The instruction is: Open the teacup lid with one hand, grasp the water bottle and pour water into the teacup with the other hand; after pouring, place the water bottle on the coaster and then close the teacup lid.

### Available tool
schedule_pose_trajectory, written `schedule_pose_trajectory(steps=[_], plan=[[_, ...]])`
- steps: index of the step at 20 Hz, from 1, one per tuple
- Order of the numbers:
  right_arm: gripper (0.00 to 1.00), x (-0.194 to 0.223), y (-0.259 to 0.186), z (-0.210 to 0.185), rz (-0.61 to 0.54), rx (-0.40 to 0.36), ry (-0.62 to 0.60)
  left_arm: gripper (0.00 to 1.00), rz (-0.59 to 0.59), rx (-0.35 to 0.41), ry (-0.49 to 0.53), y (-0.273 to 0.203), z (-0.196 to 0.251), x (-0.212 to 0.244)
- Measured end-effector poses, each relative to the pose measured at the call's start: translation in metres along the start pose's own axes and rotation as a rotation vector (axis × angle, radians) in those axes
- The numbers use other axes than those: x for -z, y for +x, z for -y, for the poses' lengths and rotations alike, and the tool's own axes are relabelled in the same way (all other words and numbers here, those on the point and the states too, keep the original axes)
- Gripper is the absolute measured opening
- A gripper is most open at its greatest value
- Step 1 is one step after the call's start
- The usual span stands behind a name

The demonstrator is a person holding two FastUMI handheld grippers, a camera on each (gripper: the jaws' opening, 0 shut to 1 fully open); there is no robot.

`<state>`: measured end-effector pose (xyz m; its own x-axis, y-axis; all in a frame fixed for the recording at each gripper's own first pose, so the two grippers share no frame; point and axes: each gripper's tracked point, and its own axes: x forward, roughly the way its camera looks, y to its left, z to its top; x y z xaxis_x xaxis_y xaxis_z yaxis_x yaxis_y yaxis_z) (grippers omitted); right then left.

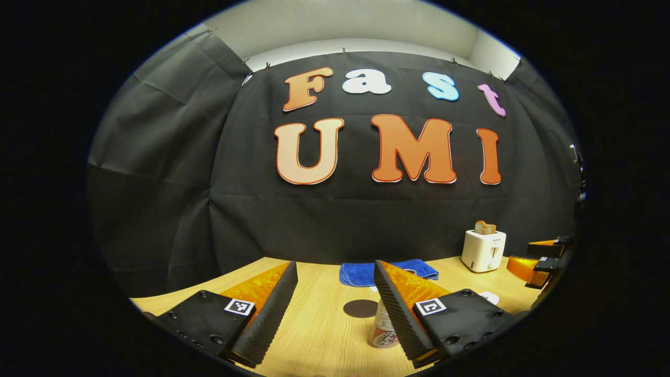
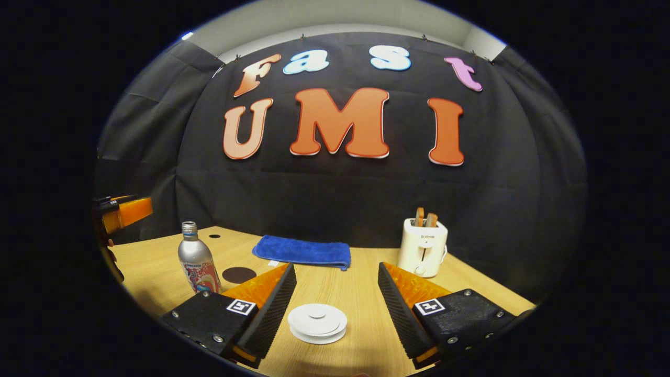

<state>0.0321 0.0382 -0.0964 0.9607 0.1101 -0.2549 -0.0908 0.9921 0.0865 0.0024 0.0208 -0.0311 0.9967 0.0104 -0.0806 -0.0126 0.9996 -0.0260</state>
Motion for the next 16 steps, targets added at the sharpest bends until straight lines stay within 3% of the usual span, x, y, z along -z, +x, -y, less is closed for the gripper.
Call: schedule_pose_trajectory(steps=[8, 16], plan=[[0.9, 0.058, 0.035, -0.015, -0.177, -0.035, 0.006, 0.96, -0.031, -0.015, 0.015, 0.0, -0.009, 0.013], [0.64, 0.08, 0.05, -0.018, -0.235, -0.026, -0.024, 0.96, -0.05, -0.018, 0.027, 0.003, -0.011, 0.02]])
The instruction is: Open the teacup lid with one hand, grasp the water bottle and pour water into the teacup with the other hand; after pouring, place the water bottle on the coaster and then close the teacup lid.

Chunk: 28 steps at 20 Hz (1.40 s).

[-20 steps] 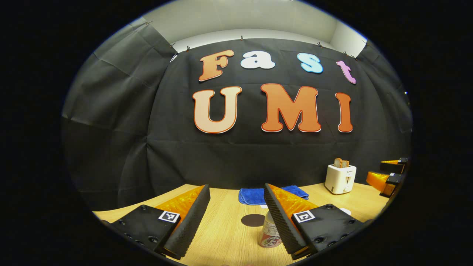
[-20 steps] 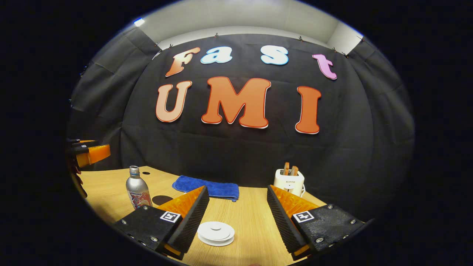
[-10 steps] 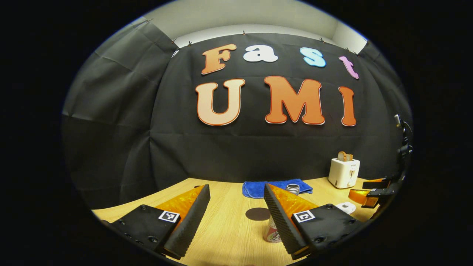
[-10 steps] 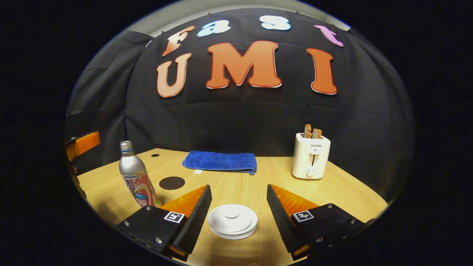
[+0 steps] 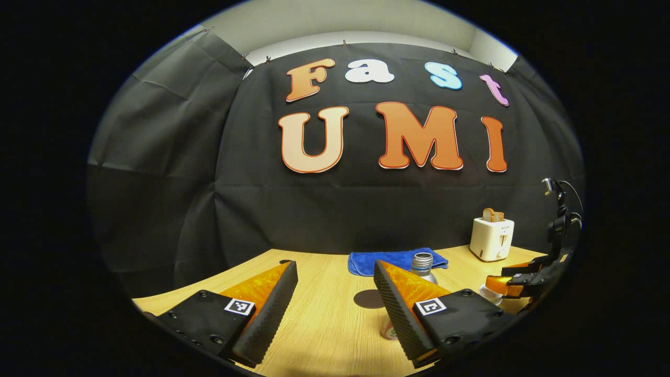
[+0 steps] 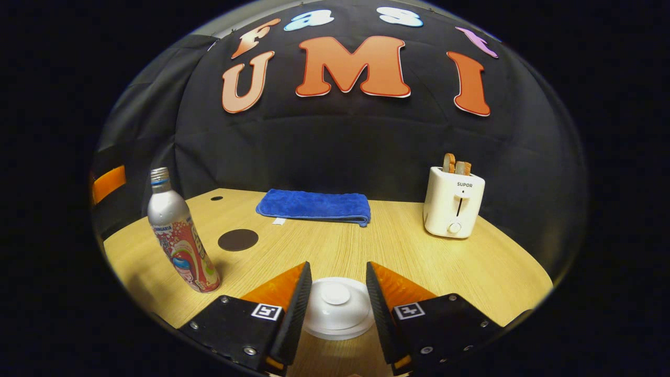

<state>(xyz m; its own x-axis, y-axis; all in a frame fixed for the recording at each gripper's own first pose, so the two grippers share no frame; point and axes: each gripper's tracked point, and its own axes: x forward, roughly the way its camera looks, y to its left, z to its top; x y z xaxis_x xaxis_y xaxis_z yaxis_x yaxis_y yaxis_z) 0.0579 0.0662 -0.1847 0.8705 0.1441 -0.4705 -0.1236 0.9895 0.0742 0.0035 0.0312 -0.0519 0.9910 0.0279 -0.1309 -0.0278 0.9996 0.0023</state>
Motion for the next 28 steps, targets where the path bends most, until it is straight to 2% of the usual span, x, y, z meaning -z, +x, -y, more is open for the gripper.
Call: schedule_pose_trajectory(steps=[1, 7, 10, 13, 17, 22, 28], plan=[[0.56, 0.003, 0.001, 0.001, -0.008, 0.001, -0.003, 0.96, -0.003, 0.002, 0.0, 0.001, 0.001, 0.001], [0.3, 0.004, 0.004, -0.002, -0.014, -0.005, -0.04, 0.96, -0.03, 0.025, 0.001, 0.005, 0.012, 0.01], [0.26, 0.004, 0.002, -0.001, -0.013, -0.005, -0.064, 0.96, -0.04, 0.045, 0.001, 0.007, 0.022, 0.013], [0.22, 0.004, 0.002, -0.004, -0.024, -0.041, -0.019, 0.96, -0.06, 0.087, -0.005, 0.008, 0.037, 0.018], [0.22, -0.001, 0.0, -0.002, -0.017, -0.057, 0.025, 0.96, -0.087, 0.142, -0.013, 0.008, 0.056, 0.026], [0.22, -0.019, -0.011, -0.002, 0.028, -0.075, 0.015, 0.96, -0.127, 0.206, -0.046, 0.007, 0.081, 0.039], [0.22, -0.043, -0.028, 0.008, 0.077, -0.075, 0.038, 0.96, -0.197, 0.222, -0.034, 0.012, 0.094, 0.067]])
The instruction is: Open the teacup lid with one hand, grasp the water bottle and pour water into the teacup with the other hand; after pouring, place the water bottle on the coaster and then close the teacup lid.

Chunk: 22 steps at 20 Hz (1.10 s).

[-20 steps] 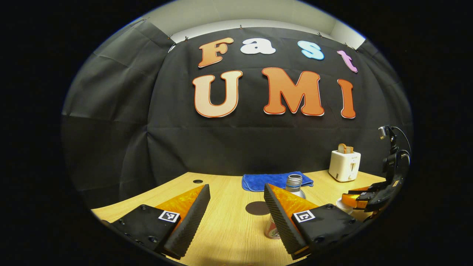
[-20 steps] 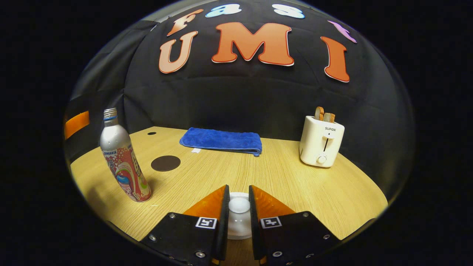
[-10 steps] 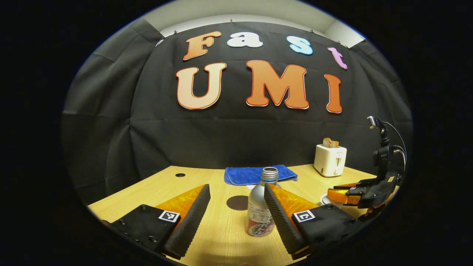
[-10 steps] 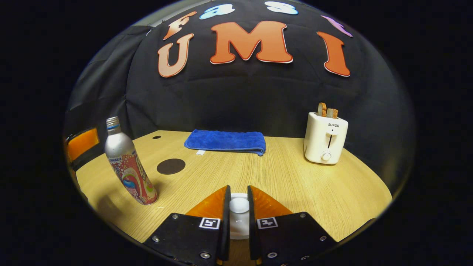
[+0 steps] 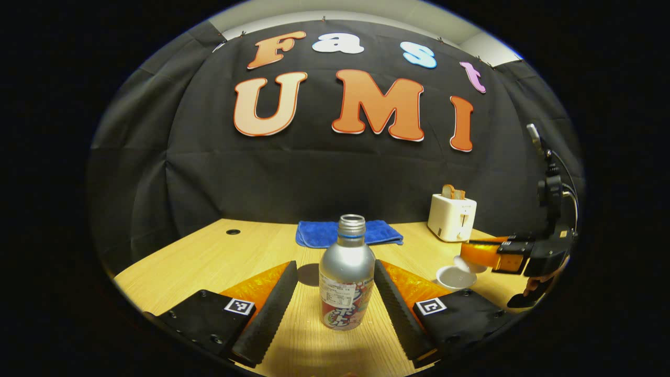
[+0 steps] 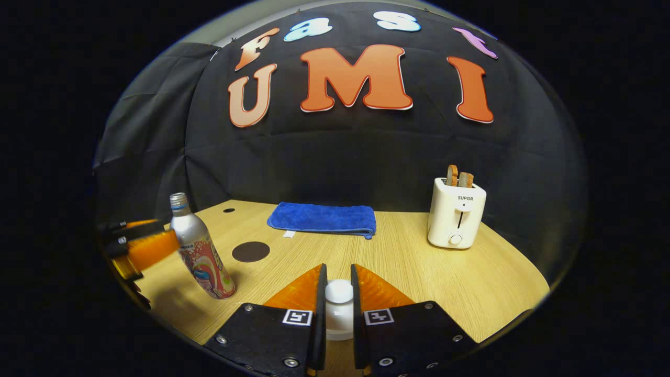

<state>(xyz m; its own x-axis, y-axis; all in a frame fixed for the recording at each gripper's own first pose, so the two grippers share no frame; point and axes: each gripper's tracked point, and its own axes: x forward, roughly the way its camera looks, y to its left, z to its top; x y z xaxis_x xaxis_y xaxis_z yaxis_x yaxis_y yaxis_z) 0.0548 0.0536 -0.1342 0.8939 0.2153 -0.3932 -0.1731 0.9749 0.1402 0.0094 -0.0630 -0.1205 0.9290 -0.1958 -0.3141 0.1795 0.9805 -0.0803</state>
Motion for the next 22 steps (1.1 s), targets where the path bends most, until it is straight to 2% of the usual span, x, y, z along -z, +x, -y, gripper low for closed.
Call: schedule_pose_trajectory(steps=[8, 11, 13, 14, 15, 16, 18, 22], plan=[[0.22, -0.022, -0.021, 0.025, 0.045, 0.046, -0.007, 0.96, -0.157, 0.021, -0.008, 0.028, 0.01, 0.051], [0.22, -0.024, -0.025, 0.032, 0.052, 0.057, 0.006, 0.96, -0.169, -0.007, 0.01, 0.035, 0.005, 0.057], [0.22, -0.018, -0.029, 0.036, 0.045, 0.061, 0.016, 0.88, -0.162, -0.019, 0.029, 0.038, 0.006, 0.055], [0.22, -0.016, -0.031, 0.038, 0.039, 0.063, 0.02, 0.87, -0.163, -0.026, 0.036, 0.039, 0.005, 0.055], [0.17, -0.014, -0.033, 0.039, 0.036, 0.064, 0.021, 0.85, -0.164, -0.027, 0.046, 0.042, 0.005, 0.054], [0.22, -0.014, -0.035, 0.041, 0.037, 0.069, 0.021, 0.85, -0.167, -0.029, 0.063, 0.042, 0.005, 0.054], [0.22, -0.018, -0.037, 0.048, 0.045, 0.08, 0.02, 0.84, -0.163, -0.04, 0.117, 0.043, 0.003, 0.048], [0.22, -0.019, -0.045, 0.057, 0.063, 0.092, 0.028, 0.85, -0.176, -0.087, 0.323, 0.051, -0.007, 0.038]])
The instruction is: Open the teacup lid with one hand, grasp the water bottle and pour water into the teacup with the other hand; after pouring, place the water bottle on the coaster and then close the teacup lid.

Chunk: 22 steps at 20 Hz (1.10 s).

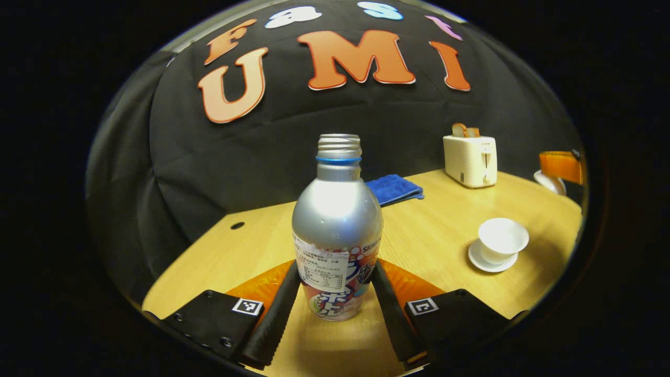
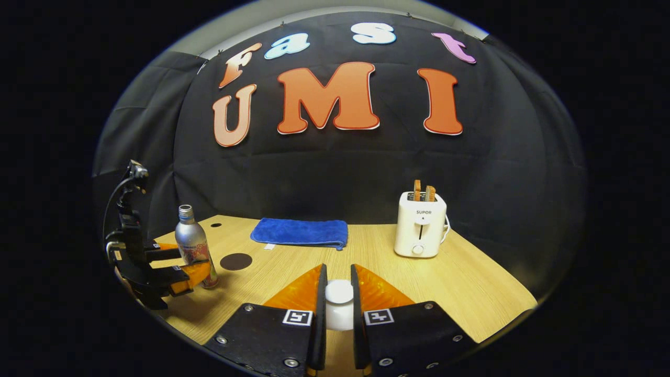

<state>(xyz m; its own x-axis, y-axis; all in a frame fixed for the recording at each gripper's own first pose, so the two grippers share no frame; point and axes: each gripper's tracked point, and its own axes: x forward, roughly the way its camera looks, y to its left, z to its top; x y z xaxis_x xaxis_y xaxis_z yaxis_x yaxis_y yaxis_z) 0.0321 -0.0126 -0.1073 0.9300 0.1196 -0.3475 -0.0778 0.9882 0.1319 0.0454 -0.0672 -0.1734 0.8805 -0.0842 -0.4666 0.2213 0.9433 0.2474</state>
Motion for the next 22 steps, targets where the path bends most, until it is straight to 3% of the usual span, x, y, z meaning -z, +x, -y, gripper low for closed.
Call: schedule_pose_trajectory(steps=[18, 22], plan=[[0.22, 0.0, -0.027, 0.041, 0.054, 0.019, -0.026, 0.83, 0.055, -0.024, 0.659, 0.017, 0.048, -0.027], [0.22, 0.001, -0.028, 0.046, 0.06, 0.027, -0.025, 0.83, 0.06, -0.018, 0.764, 0.022, 0.057, -0.027]])
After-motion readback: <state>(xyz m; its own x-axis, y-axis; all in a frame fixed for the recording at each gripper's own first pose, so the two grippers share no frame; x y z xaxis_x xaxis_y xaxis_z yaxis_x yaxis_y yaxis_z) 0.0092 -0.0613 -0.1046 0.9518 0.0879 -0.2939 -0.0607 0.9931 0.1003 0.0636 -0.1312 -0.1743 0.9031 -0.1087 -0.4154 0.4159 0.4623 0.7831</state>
